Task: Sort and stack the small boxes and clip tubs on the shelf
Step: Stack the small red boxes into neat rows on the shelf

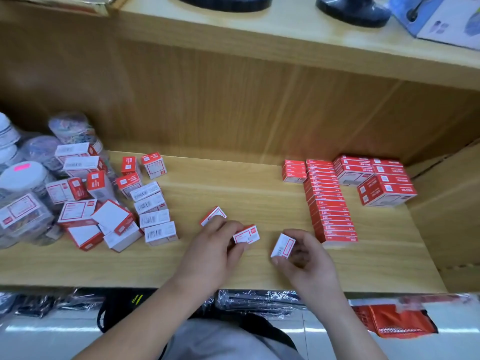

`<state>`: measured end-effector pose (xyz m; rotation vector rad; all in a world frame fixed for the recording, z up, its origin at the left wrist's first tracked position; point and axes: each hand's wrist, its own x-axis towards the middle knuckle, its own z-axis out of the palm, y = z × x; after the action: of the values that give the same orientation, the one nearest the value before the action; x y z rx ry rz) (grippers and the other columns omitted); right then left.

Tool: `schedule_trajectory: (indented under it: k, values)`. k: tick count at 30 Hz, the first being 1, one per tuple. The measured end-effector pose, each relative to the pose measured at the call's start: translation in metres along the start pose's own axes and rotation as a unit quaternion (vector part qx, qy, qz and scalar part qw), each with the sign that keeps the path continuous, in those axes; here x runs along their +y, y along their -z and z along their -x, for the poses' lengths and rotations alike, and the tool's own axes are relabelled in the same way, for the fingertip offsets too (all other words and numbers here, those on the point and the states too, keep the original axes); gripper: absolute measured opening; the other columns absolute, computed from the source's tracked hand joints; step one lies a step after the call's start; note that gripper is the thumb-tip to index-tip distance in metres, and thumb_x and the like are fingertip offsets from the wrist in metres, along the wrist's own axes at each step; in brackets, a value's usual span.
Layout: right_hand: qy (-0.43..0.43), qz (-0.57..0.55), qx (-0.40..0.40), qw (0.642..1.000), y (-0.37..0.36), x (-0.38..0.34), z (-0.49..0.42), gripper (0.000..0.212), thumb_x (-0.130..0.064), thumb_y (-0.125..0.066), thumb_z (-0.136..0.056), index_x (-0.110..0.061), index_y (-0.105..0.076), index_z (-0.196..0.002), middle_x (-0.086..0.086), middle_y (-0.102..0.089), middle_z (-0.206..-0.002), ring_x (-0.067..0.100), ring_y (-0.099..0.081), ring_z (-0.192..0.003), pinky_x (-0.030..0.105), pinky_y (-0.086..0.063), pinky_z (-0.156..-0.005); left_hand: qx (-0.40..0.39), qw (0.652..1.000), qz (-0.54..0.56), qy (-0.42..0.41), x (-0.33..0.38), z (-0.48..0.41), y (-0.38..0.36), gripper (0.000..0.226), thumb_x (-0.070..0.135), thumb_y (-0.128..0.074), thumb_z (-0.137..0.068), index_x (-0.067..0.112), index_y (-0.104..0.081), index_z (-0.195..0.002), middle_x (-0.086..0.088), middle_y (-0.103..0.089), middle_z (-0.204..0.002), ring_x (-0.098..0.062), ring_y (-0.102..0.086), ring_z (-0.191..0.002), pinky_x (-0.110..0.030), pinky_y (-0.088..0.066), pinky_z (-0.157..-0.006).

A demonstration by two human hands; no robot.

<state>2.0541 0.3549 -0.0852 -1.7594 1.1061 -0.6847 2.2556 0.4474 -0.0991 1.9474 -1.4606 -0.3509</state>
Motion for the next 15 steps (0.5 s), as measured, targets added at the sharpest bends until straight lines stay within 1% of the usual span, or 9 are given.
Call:
schedule_trajectory:
  k: [2, 4, 5, 7, 9, 10, 11, 13, 15]
  values:
    - [-0.006, 0.005, 0.017, 1.0, -0.002, 0.0, -0.001, 0.053, 0.005, -0.077, -0.078, -0.036, -0.066, -0.11, -0.011, -0.069, -0.095, 0.012, -0.064, -0.079, 0.02, -0.05, -0.074, 0.003, 0.999, 0.039, -0.016, -0.001, 0.002, 0.002, 0.024, 0.028, -0.074, -0.088, 0.029, -0.065, -0.11, 0.014, -0.06, -0.102, -0.008, -0.061, -0.089, -0.028, -0.05, -0.08]
    - [0.045, 0.08, 0.043, 0.995, -0.001, -0.005, -0.003, 0.056, 0.008, -0.07, -0.079, -0.037, -0.066, -0.113, -0.014, -0.061, -0.096, 0.013, -0.062, -0.08, 0.023, -0.05, -0.074, 0.009, 0.998, 0.06, -0.03, -0.004, 0.004, 0.002, 0.024, 0.025, -0.075, -0.088, 0.028, -0.066, -0.11, 0.018, -0.06, -0.1, -0.003, -0.059, -0.088, -0.023, -0.049, -0.08]
    - [0.086, 0.141, 0.058, 0.985, 0.0, -0.009, -0.004, 0.055, 0.008, -0.068, -0.079, -0.033, -0.067, -0.116, -0.014, -0.056, -0.095, 0.014, -0.06, -0.081, 0.026, -0.05, -0.075, 0.012, 0.997, 0.068, -0.032, -0.005, 0.006, 0.002, 0.025, 0.024, -0.076, -0.087, 0.028, -0.066, -0.11, 0.02, -0.06, -0.099, 0.0, -0.056, -0.086, -0.02, -0.048, -0.079]
    - [0.157, 0.264, 0.069, 0.949, 0.001, -0.016, -0.002, 0.055, 0.01, -0.067, -0.076, -0.025, -0.068, -0.119, -0.006, -0.052, -0.095, 0.021, -0.057, -0.087, 0.034, -0.05, -0.075, 0.019, 0.996, 0.076, -0.03, -0.007, 0.009, 0.002, 0.026, 0.022, -0.079, -0.085, 0.026, -0.067, -0.107, 0.024, -0.057, -0.094, 0.008, -0.052, -0.083, -0.012, -0.043, -0.078]
    - [0.182, 0.339, 0.05, 0.922, -0.001, -0.016, 0.001, 0.054, 0.008, -0.072, -0.072, -0.023, -0.069, -0.116, -0.003, -0.052, -0.096, 0.024, -0.054, -0.091, 0.039, -0.051, -0.072, 0.026, 0.996, 0.085, -0.03, -0.009, 0.011, 0.002, 0.024, 0.019, -0.082, -0.081, 0.023, -0.068, -0.1, 0.023, -0.056, -0.088, 0.01, -0.051, -0.08, -0.006, -0.038, -0.075]
    - [0.183, 0.34, 0.037, 0.922, -0.002, -0.012, 0.004, 0.05, 0.004, -0.075, -0.071, -0.023, -0.071, -0.114, -0.005, -0.053, -0.097, 0.023, -0.054, -0.092, 0.037, -0.051, -0.073, 0.026, 0.995, 0.094, -0.03, -0.01, 0.011, 0.002, 0.022, 0.018, -0.083, -0.08, 0.023, -0.069, -0.097, 0.022, -0.056, -0.087, 0.01, -0.052, -0.078, -0.005, -0.037, -0.074]
    - [0.171, 0.311, 0.025, 0.935, -0.002, -0.01, 0.007, 0.045, -0.003, -0.079, -0.072, -0.022, -0.072, -0.112, -0.007, -0.054, -0.099, 0.019, -0.057, -0.095, 0.034, -0.051, -0.076, 0.028, 0.994, 0.103, -0.032, -0.01, 0.011, 0.002, 0.021, 0.017, -0.083, -0.08, 0.023, -0.069, -0.095, 0.02, -0.057, -0.086, 0.009, -0.054, -0.078, -0.005, -0.037, -0.074]
    - [0.125, 0.197, 0.034, 0.972, 0.0, -0.004, 0.013, 0.041, -0.017, -0.083, -0.074, -0.02, -0.073, -0.113, -0.009, -0.054, -0.103, 0.008, -0.061, -0.095, 0.023, -0.05, -0.082, 0.04, 0.992, 0.114, -0.032, -0.011, 0.013, 0.002, 0.021, 0.018, -0.081, -0.081, 0.024, -0.071, -0.099, 0.019, -0.059, -0.087, 0.005, -0.055, -0.077, -0.01, -0.042, -0.073]
    - [0.066, 0.12, 0.061, 0.989, 0.001, -0.001, 0.015, 0.043, -0.016, -0.085, -0.077, -0.015, -0.07, -0.117, -0.006, -0.053, -0.103, 0.007, -0.062, -0.083, 0.017, -0.049, -0.075, 0.059, 0.99, 0.125, -0.019, -0.011, 0.014, 0.002, 0.026, 0.019, -0.078, -0.084, 0.026, -0.071, -0.108, 0.019, -0.061, -0.086, 0.0, -0.057, -0.074, -0.018, -0.047, -0.072]
